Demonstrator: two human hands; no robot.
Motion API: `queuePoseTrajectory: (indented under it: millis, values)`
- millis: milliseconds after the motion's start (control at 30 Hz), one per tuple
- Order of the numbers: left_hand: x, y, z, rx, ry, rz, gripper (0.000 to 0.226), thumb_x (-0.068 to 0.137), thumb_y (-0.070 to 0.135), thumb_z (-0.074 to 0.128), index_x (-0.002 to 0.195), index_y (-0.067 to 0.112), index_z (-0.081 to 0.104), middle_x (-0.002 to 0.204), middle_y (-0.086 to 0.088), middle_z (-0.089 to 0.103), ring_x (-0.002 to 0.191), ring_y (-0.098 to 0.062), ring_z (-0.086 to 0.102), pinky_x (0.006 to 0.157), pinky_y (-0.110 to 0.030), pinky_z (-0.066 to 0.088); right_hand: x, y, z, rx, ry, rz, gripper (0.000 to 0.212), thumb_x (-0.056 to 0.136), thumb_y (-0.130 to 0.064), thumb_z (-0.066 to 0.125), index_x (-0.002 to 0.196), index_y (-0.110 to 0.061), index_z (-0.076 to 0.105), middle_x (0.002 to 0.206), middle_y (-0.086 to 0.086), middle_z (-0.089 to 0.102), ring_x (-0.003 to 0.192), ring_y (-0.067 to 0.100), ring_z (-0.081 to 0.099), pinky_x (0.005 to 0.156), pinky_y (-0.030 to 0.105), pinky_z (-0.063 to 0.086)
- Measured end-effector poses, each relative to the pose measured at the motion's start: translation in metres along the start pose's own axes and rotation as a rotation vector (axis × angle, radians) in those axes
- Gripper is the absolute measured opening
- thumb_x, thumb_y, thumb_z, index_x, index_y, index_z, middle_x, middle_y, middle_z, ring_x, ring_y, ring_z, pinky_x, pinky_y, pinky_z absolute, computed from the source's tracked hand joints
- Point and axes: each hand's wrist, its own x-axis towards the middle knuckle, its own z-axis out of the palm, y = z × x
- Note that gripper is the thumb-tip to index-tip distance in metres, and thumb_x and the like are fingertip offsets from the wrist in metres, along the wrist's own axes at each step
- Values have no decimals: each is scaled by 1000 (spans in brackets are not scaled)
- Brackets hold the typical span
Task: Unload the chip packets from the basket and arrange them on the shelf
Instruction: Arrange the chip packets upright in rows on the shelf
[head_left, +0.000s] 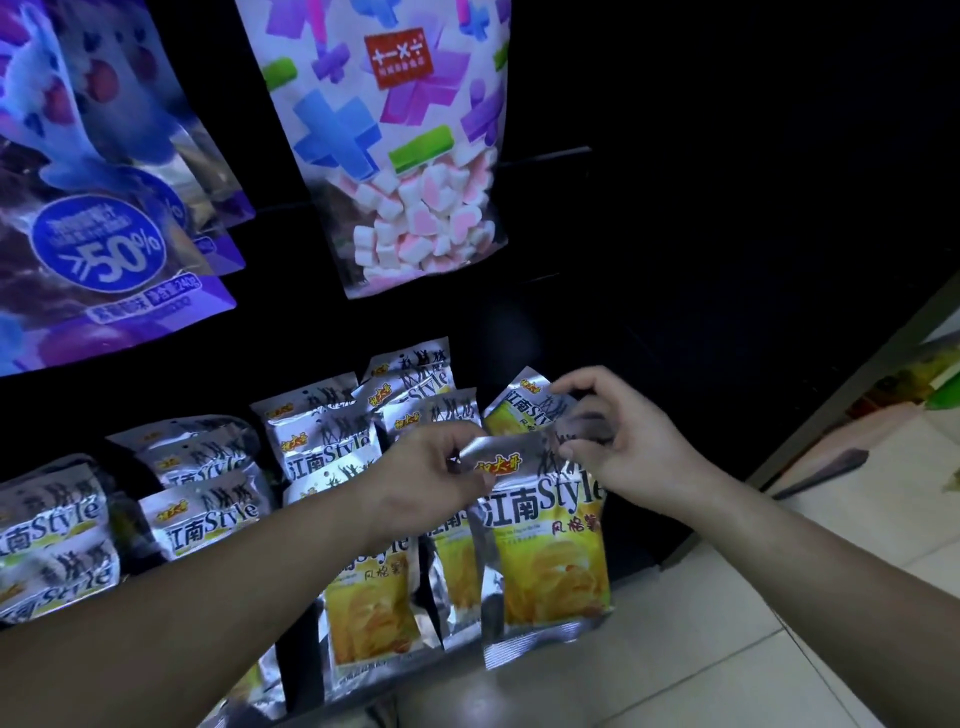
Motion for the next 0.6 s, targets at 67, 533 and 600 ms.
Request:
queuePoseTrajectory:
  millis: [67,533,600]
  values:
    - [-1,-1,-1,-31,3,-18,12,95,19,71,90,29,71,86,-6,68,79,-22,64,75,-34,52,3,6,-2,72,63,10,52,84,-3,80,114,-40,61,98,9,67,88,30,69,72,43,57]
    - [10,-20,-37,-106,171,-97,30,92,5,72,107,31,67,83,5,70,59,-15,67,55,-27,51,79,144,23,-98,136,448,30,99,-36,63,128,-41,62,119,0,65,99,17,65,77,27,51]
    - [20,-22,-41,-98,210,-119,32,91,7,73,108,34,66,98,-6,69,62,-24,69,60,-34,55,91,153,31,-155,103,528,51,98,-50,60,147,-41,48,128,2,62,109,22,62,91,33,52]
